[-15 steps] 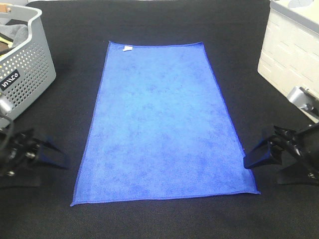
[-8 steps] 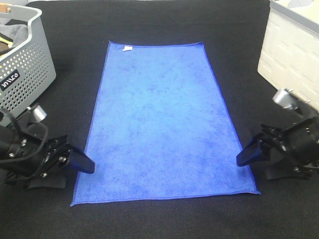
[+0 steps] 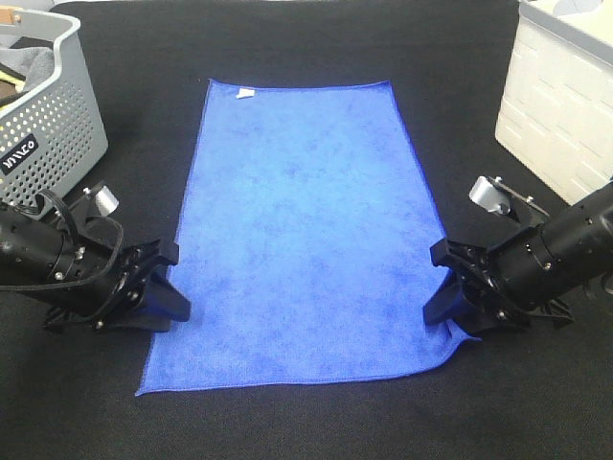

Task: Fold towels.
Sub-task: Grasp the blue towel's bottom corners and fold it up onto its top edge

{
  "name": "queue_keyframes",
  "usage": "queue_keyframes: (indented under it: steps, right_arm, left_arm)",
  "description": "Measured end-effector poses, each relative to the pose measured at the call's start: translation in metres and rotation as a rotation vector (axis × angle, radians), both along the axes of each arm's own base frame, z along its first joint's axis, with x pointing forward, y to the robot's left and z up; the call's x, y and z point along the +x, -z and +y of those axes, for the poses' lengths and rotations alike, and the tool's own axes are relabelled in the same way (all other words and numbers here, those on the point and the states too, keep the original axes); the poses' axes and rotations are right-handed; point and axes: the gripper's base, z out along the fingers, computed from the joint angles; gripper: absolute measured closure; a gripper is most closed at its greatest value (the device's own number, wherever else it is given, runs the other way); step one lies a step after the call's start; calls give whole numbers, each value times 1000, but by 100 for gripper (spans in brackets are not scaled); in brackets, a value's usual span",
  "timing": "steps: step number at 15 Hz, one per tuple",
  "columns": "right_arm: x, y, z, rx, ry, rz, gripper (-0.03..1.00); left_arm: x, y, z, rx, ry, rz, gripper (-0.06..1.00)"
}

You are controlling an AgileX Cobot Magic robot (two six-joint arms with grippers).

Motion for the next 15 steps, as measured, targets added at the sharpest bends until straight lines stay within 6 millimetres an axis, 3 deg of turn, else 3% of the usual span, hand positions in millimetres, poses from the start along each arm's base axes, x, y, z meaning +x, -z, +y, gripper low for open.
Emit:
queue_keyframes:
  steps: [2,4,8,12,15]
  right_arm:
    - [1,0,0,-6,1,-5,82]
    - [1,0,0,-5,2,-4,97]
    - [1,-1,0,-3,6,-7,97]
    - [0,-28,2,33,10,-71,97]
    - [-2,-34,3,48,2,-77,97]
  left_arm:
    - [0,0,0,3,-3,-1,93]
    - [1,1,1,15,-9,-6,94]
    - [0,0,0,3,0,0,94]
    - [-4,-15,2,28,40,-13,94]
    - [-7,-22,4,51,33,4,94]
